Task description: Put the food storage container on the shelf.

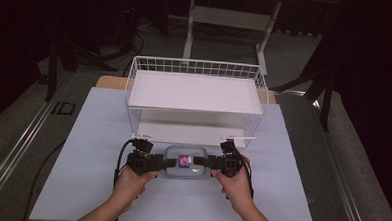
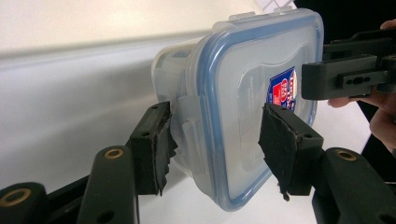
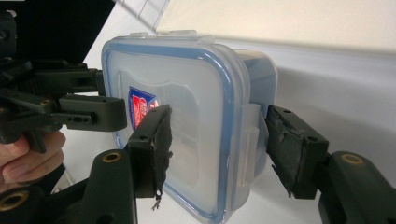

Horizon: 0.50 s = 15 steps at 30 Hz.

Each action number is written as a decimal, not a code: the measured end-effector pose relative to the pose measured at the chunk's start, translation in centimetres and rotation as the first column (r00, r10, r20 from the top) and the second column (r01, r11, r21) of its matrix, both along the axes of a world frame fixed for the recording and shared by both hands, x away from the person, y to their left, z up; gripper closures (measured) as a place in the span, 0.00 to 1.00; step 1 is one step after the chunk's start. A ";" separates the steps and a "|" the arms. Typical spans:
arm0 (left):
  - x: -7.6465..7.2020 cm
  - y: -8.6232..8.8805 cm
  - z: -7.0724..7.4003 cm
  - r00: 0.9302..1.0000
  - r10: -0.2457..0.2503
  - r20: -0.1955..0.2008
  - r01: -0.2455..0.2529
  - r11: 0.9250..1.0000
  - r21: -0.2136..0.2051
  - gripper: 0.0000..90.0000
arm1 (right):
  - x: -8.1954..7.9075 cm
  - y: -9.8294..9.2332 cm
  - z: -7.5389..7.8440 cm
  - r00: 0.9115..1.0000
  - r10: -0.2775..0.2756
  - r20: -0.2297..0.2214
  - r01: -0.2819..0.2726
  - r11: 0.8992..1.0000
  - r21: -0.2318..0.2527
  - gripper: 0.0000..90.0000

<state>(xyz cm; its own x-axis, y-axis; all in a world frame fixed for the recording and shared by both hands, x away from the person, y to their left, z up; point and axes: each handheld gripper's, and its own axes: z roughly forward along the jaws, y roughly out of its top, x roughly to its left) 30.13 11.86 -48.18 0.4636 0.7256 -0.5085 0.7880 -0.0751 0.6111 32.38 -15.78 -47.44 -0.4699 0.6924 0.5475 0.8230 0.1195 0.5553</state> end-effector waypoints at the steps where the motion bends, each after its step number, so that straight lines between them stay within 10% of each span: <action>1: 0.3 0.0 0.0 1.000 0.002 0.005 -0.002 1.000 -0.003 0.51 | 0.3 0.0 0.1 1.000 -0.006 0.006 0.006 1.000 -0.002 0.47; 15: 3.4 0.2 -0.4 0.998 0.011 0.065 -0.010 1.000 -0.004 0.51 | 3.2 0.0 -0.9 0.998 -0.040 0.044 0.038 0.998 0.043 0.47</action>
